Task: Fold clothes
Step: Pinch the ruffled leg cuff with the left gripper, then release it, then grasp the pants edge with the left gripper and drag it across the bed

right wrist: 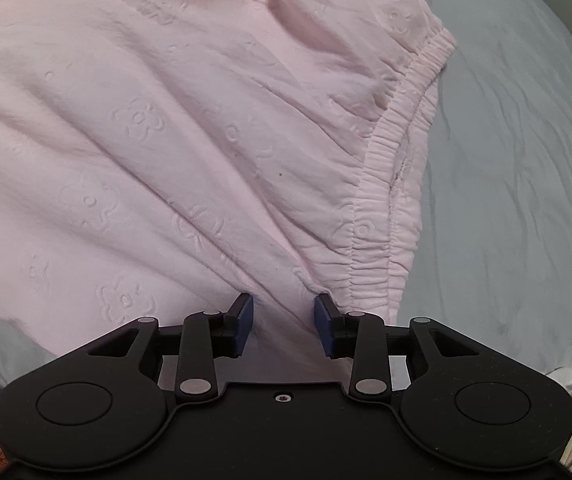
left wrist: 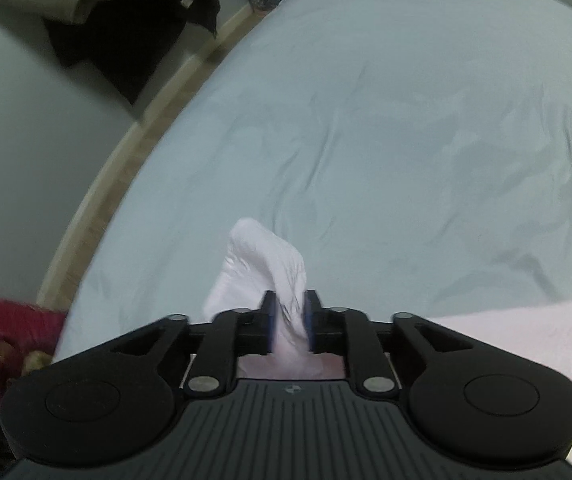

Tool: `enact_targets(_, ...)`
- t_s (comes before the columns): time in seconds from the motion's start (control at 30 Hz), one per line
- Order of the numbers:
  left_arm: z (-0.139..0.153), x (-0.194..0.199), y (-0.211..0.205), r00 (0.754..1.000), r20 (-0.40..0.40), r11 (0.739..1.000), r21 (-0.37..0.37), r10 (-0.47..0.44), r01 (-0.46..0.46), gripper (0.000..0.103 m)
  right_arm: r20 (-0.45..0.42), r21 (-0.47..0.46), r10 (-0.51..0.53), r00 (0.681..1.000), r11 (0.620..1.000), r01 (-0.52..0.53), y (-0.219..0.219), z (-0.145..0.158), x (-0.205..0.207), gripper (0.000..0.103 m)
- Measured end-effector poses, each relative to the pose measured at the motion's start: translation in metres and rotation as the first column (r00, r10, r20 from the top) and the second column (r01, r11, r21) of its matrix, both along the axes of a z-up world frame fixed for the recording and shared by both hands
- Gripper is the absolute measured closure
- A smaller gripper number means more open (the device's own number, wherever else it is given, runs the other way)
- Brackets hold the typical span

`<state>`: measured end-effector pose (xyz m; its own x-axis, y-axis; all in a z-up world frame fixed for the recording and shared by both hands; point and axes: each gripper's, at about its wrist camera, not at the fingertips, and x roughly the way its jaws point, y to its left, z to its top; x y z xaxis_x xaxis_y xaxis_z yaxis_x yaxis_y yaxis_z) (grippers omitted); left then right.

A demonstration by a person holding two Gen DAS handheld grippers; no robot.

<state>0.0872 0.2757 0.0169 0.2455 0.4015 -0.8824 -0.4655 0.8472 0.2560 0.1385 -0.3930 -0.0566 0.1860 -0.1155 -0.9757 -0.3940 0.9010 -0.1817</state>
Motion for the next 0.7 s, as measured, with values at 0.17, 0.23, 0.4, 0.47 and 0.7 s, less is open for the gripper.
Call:
enact_targets(0.17, 0.031, 0.013, -0.032, 0.993, 0.09, 0.992, 0.106, -0.079, 0.069, 0.071, 0.02, 0.022, 0.018, 1.0, 1.0, -0.019, 0.0, 0.021, 0.002, 0.07)
enact_targets(0.23, 0.043, 0.02, -0.048, 0.984, 0.127, 0.988, 0.099, -0.129, 0.117, 0.064, 0.04, 0.037, 0.025, 0.999, 0.999, -0.027, 0.002, 0.033, 0.006, 0.07)
enact_targets(0.4, 0.053, 0.053, -0.099, 0.949, 0.17, 0.963, -0.007, -0.265, 0.27, 0.062, 0.085, 0.07, 0.025, 0.996, 0.997, -0.031, 0.006, 0.059, 0.029, 0.07)
enact_targets(0.47, 0.048, 0.063, -0.125, 0.925, 0.185, 0.932, -0.091, -0.331, 0.351, 0.062, 0.106, 0.087, 0.006, 0.994, 0.996, -0.015, 0.007, 0.065, 0.046, 0.069)
enact_targets(0.7, -0.005, 0.101, -0.204, 0.849, 0.128, 0.813, -0.244, -0.513, 0.529, 0.062, 0.158, 0.129, -0.111, 0.981, 0.987, 0.091, -0.003, 0.071, 0.113, 0.068)
